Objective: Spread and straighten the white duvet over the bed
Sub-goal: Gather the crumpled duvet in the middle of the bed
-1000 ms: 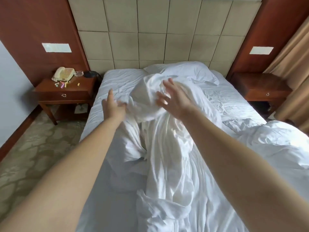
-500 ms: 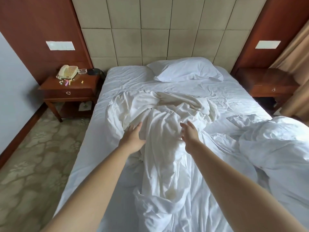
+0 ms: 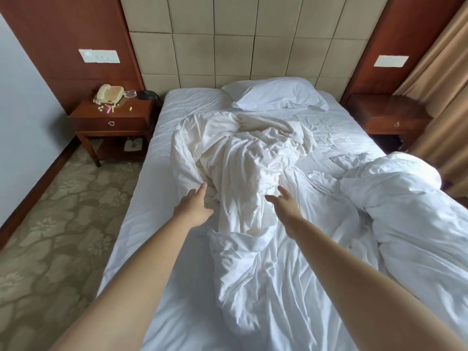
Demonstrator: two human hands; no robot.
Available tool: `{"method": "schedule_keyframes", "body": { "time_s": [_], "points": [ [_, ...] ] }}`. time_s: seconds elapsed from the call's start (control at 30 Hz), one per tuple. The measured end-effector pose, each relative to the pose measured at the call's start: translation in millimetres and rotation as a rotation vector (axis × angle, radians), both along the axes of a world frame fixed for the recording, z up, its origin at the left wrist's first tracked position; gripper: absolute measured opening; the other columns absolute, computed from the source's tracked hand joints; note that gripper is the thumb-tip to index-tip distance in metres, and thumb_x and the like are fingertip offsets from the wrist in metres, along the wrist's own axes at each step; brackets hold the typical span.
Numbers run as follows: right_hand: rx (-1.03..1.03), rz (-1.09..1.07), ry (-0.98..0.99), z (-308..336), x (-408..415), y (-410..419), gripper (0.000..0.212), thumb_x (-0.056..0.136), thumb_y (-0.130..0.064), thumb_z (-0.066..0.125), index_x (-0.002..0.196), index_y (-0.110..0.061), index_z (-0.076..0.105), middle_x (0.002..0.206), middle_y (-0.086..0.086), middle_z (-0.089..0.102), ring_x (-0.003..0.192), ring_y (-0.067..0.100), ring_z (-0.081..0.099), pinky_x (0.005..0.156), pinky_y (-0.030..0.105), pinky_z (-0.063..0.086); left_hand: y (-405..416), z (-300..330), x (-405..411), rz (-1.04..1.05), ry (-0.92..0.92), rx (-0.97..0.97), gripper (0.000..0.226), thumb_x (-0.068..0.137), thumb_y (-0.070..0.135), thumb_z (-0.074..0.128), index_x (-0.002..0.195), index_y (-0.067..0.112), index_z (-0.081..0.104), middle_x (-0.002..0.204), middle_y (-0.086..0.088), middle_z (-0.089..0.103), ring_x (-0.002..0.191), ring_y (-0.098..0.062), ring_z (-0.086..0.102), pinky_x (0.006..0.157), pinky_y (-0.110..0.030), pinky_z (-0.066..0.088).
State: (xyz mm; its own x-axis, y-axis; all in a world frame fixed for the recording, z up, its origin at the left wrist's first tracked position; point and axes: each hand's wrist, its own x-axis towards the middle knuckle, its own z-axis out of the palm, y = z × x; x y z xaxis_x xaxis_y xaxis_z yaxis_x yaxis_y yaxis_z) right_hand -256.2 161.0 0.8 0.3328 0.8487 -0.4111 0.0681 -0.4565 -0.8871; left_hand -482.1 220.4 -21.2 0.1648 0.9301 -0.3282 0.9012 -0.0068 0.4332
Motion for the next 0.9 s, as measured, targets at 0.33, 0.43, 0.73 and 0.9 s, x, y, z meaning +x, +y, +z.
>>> {"method": "schedule_keyframes", "body": {
  "time_s": [0.33,0.43,0.73,0.9],
  "points": [
    [-0.052,0.15,0.021,-22.4,3.0,-131.9,0.068,0.092,-0.019,0.059,0.15,-0.019,0.025,0.15,0.015,0.033,0.136,0.025,0.037,0.107,0.032,0.029,-155.8,-10.1,-7.0,0.032,0.083,-0.027,0.079,0.093,0.034,0.055,0.152,0.031,0.003,0.159,-0.001,0.01,0.144,-0.025,0.022,0.11,-0.047,0.032],
    [-0.073,0.198,0.035,-32.2,-1.2,-169.5,0.069,0.091,-0.018,0.06,0.15,-0.018,0.025,0.15,0.015,0.034,0.136,0.025,0.038,0.107,0.033,0.029,-208.5,-12.5,-16.2,0.036,0.13,-0.064,0.078,0.093,0.035,0.054,0.152,0.03,0.004,0.157,-0.001,0.015,0.138,-0.025,0.032,0.106,-0.044,0.038],
    [-0.045,0.355,-0.01,-21.8,-80.3,-233.2,0.067,0.091,-0.018,0.06,0.15,-0.022,0.026,0.15,0.011,0.034,0.136,0.022,0.038,0.099,0.027,0.032,-286.4,5.9,-81.2,0.058,0.115,-0.058,0.079,0.092,0.031,0.057,0.152,0.029,0.006,0.156,0.0,0.017,0.138,-0.023,0.032,0.107,-0.041,0.037],
    [0.02,0.322,-0.089,-6.2,-144.9,-225.5,0.069,0.089,-0.016,0.063,0.149,-0.018,0.029,0.148,0.011,0.038,0.13,0.024,0.044,0.098,0.024,0.033,-290.9,27.1,-140.6,0.03,0.068,0.025,0.075,0.094,0.029,0.054,0.152,0.031,0.006,0.157,0.0,0.017,0.138,-0.022,0.032,0.107,-0.038,0.036]
  ]
}}
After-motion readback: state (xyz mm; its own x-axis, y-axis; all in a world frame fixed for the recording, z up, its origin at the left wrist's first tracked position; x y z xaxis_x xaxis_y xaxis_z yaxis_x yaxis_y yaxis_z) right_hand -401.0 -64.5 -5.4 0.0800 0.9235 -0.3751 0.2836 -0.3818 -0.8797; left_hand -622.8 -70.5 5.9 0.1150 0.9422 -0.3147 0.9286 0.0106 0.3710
